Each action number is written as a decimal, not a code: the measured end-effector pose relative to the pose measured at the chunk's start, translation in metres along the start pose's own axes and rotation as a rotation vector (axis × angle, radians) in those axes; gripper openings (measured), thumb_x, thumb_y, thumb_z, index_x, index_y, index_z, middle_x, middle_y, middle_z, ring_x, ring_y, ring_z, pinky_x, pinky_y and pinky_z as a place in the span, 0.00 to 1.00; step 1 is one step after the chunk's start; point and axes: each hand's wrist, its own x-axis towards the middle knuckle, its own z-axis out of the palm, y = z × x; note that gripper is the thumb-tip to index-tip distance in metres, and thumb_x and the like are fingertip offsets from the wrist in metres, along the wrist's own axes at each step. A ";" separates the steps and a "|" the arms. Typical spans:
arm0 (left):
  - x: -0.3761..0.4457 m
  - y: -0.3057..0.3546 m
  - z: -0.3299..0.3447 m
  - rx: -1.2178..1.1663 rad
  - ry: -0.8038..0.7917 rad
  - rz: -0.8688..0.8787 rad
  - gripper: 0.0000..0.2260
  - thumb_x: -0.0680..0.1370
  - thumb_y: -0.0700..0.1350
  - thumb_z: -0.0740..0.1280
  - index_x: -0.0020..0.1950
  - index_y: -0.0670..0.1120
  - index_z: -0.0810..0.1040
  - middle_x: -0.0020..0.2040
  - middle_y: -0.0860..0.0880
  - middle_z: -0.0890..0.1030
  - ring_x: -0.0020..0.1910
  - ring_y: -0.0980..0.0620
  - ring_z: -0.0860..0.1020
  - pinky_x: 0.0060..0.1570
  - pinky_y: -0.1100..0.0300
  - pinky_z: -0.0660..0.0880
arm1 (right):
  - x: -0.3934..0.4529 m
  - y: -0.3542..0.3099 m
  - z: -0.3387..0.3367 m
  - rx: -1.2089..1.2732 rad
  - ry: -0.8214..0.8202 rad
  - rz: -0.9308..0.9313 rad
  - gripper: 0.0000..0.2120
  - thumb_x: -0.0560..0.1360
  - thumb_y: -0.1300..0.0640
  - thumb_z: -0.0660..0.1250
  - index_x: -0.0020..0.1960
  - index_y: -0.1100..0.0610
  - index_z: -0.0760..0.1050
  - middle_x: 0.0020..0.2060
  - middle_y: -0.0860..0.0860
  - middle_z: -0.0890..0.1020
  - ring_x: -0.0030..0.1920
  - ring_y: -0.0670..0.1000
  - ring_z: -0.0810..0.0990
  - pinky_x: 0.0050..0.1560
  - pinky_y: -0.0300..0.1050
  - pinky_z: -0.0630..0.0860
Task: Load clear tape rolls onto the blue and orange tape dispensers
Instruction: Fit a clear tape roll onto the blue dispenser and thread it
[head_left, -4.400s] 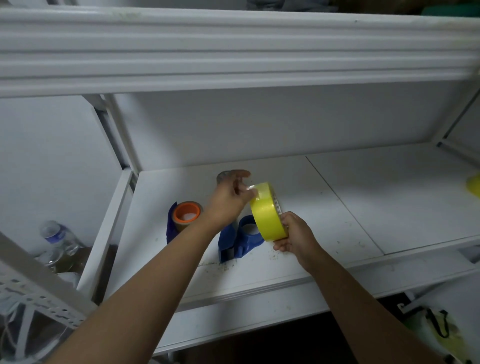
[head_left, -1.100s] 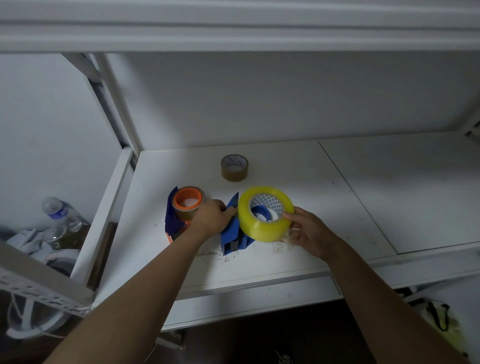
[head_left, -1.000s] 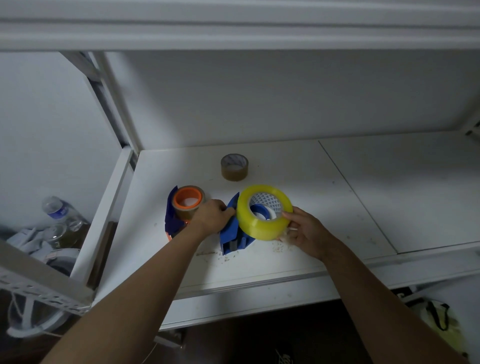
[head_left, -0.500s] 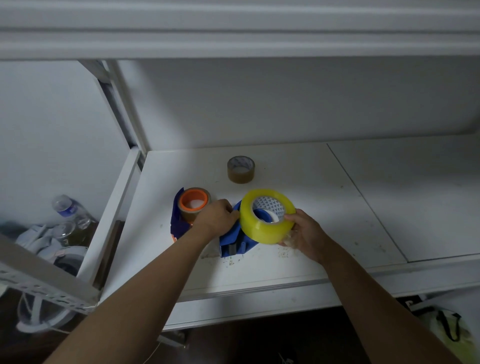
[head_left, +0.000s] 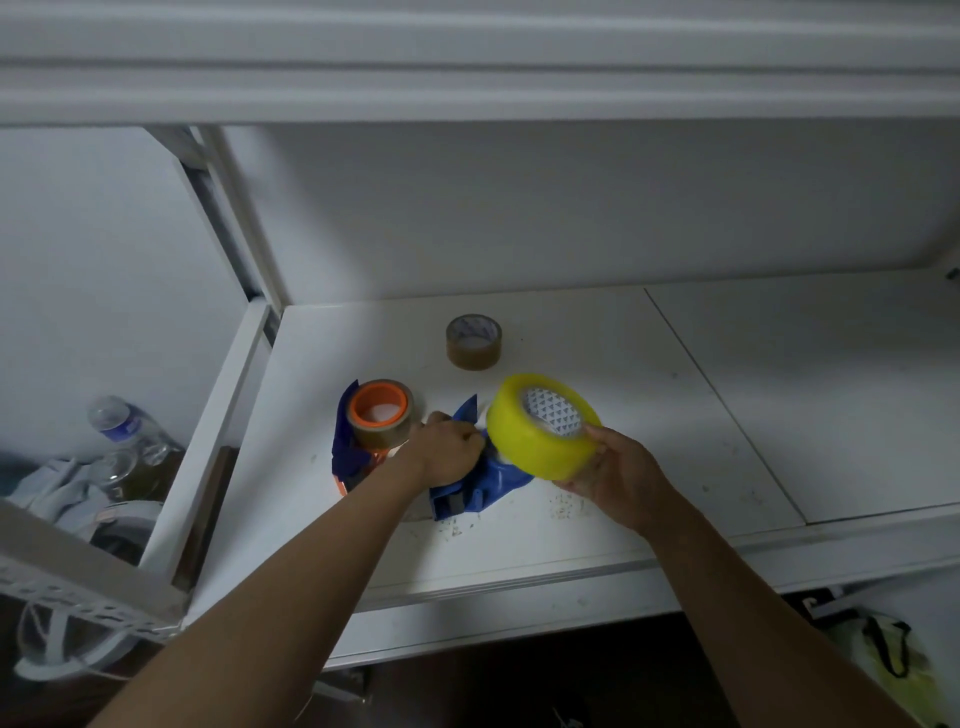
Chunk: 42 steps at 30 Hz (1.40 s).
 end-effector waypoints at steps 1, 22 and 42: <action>0.000 -0.002 0.000 -0.028 -0.031 0.010 0.16 0.82 0.44 0.51 0.63 0.44 0.75 0.66 0.44 0.75 0.64 0.41 0.69 0.62 0.47 0.69 | 0.000 0.000 -0.001 0.042 -0.002 0.004 0.15 0.78 0.55 0.59 0.61 0.60 0.75 0.51 0.57 0.85 0.47 0.56 0.84 0.47 0.54 0.81; -0.009 -0.008 -0.003 -0.585 0.227 0.077 0.05 0.77 0.37 0.63 0.46 0.43 0.79 0.45 0.45 0.81 0.44 0.48 0.78 0.48 0.54 0.75 | 0.000 0.009 0.004 -0.062 -0.087 -0.023 0.20 0.78 0.55 0.60 0.69 0.59 0.70 0.60 0.58 0.80 0.57 0.59 0.80 0.60 0.60 0.75; -0.027 -0.009 -0.009 -0.759 0.119 -0.042 0.24 0.80 0.34 0.55 0.71 0.55 0.65 0.59 0.43 0.78 0.56 0.43 0.77 0.58 0.48 0.76 | 0.008 -0.001 0.012 -0.515 0.049 0.126 0.12 0.81 0.56 0.60 0.62 0.58 0.73 0.51 0.57 0.81 0.48 0.58 0.82 0.48 0.57 0.81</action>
